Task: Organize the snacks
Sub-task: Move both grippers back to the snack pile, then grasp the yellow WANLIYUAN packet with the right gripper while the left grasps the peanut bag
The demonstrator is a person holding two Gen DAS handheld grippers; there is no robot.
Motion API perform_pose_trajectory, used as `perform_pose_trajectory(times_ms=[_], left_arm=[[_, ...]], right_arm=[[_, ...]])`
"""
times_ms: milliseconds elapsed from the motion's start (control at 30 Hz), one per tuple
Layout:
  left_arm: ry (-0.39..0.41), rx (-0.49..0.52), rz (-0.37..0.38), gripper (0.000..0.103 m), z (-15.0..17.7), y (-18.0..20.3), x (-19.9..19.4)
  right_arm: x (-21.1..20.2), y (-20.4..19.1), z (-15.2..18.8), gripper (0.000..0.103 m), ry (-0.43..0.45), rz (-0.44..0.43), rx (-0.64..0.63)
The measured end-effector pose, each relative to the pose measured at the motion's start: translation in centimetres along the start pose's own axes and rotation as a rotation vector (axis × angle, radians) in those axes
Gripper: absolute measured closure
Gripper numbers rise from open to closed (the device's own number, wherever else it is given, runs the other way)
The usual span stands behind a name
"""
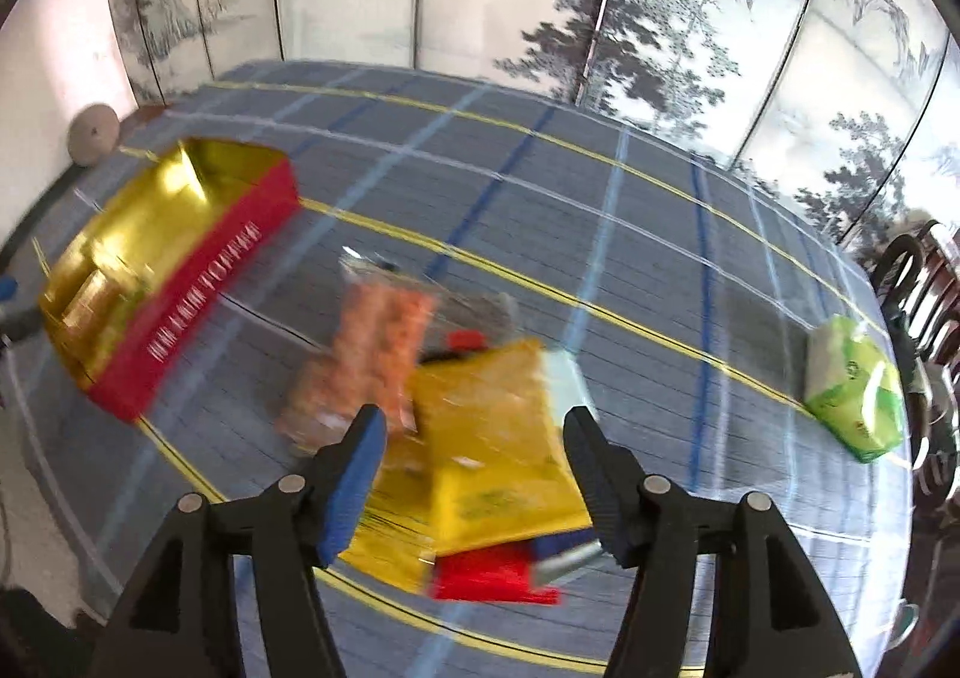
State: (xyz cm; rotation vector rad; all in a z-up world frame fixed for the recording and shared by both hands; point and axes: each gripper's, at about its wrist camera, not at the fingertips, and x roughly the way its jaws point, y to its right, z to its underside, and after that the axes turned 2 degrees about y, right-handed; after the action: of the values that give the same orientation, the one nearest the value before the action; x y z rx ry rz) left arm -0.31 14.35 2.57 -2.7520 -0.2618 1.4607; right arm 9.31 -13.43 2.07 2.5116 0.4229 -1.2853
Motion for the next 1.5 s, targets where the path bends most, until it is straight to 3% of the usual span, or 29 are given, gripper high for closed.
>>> perform_pose_trajectory(times_ms=[433,667,867,1233,1500], left_arm=[[-0.017,0.066,0.026,0.029,-0.6,4.5,0.1],[-0.03,0.098,0.048,0.029,-1.0,7.4,0.8],[-0.034,0.106,0.1,0.029,-2.0,10.3,1.4],[-0.05,0.114,0.165,0.029,-3.4,15.2,2.7],[-0.045,0.1,0.174,0.029,-4.1,17.2,3.3]], right_arm=[[3.8,-0.3,0.6,0.04,-0.038,-0.037,-0.108],[4.3,0.3,1.0,0.04,-0.013,-0.071,-0.054],[3.9,0.7,1.5,0.048,0.024,-0.074,-0.018],[3.2,2.4,2.4,0.048,0.067,-0.075,0.048],[0.7,6.3,3.2,0.048,0.185,-0.008,0.149]])
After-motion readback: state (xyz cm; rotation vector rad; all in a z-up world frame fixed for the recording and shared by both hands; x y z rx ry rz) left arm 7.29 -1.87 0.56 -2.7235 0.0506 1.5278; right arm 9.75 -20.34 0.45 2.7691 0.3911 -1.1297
